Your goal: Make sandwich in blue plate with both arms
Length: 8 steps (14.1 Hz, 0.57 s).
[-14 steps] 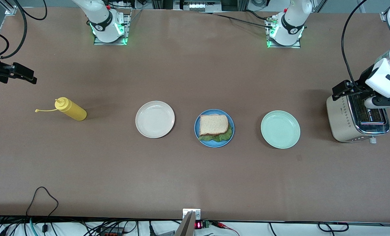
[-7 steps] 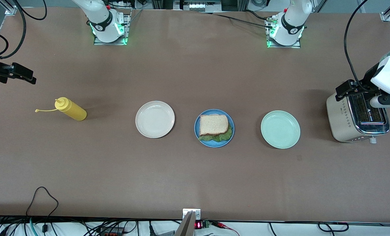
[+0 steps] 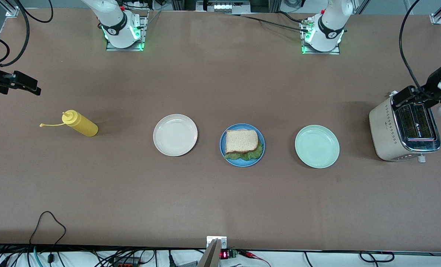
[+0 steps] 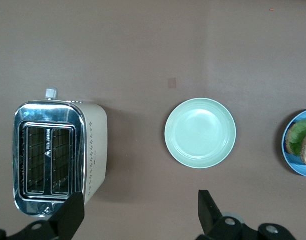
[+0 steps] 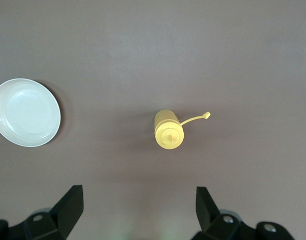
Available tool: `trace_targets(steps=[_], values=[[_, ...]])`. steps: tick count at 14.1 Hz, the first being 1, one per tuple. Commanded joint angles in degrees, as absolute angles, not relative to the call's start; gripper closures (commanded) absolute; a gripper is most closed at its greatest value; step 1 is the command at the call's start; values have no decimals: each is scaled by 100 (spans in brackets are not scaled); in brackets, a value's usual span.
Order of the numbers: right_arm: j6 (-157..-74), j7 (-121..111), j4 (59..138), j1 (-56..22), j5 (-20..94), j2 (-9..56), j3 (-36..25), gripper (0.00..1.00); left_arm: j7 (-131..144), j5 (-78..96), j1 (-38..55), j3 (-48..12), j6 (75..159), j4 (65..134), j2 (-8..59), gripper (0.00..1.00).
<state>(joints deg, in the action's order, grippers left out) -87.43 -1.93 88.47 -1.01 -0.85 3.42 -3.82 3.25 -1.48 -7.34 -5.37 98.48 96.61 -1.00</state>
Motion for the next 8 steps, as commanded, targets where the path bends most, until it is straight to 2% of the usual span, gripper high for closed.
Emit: trace_targets(steps=[1,3,8], values=[[-8780,-97,8877,-132,-97,308,-413,0,325,-220,-659,-518,9766,10081,-588,0],[-8771,-97,8877,-132,-97,308,-413,0,255,-220,-659,-519,9397,10072,-598,0],[-8763,-97,8877,-123,-88,308,-413,0,229,-220,-677,-510,9211,10072,-598,0]])
